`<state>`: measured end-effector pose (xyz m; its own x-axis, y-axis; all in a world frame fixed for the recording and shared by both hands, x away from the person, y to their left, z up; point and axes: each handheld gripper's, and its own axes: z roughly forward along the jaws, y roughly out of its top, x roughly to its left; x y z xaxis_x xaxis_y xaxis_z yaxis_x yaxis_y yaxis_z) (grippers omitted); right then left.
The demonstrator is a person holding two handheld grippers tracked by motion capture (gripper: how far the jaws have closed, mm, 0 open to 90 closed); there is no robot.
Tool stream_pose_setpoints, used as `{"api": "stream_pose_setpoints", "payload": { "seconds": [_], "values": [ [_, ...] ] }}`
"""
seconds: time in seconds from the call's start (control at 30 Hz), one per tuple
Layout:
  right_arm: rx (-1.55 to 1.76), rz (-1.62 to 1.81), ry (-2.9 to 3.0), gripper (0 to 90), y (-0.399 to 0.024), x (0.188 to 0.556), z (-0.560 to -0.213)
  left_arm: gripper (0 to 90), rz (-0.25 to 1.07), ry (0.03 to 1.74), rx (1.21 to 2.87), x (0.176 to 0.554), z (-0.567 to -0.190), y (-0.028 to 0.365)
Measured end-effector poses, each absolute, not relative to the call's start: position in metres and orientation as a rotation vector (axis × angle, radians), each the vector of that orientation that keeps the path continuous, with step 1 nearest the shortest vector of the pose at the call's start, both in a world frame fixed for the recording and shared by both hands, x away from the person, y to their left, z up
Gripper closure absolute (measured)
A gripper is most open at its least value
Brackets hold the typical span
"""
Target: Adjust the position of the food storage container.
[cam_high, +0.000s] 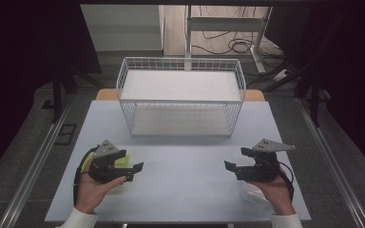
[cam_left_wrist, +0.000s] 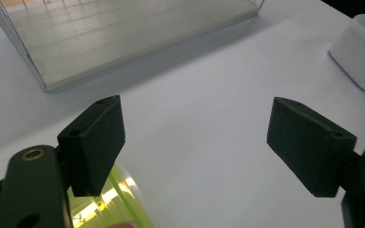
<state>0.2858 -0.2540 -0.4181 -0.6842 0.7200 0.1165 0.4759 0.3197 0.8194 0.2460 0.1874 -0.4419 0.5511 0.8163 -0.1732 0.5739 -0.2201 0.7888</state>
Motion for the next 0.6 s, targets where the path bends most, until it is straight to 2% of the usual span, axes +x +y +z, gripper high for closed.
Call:
{"api": "stream_pose_setpoints", "payload": {
  "seconds": [0.6],
  "values": [
    [1.066, 1.286, 2.311, 17.2, -0.2469, 0.2780, -0.4122, 20.7, 0.321, 1.157, 1.940, 0.2515, -0.4369, 0.1953]
  ]
}}
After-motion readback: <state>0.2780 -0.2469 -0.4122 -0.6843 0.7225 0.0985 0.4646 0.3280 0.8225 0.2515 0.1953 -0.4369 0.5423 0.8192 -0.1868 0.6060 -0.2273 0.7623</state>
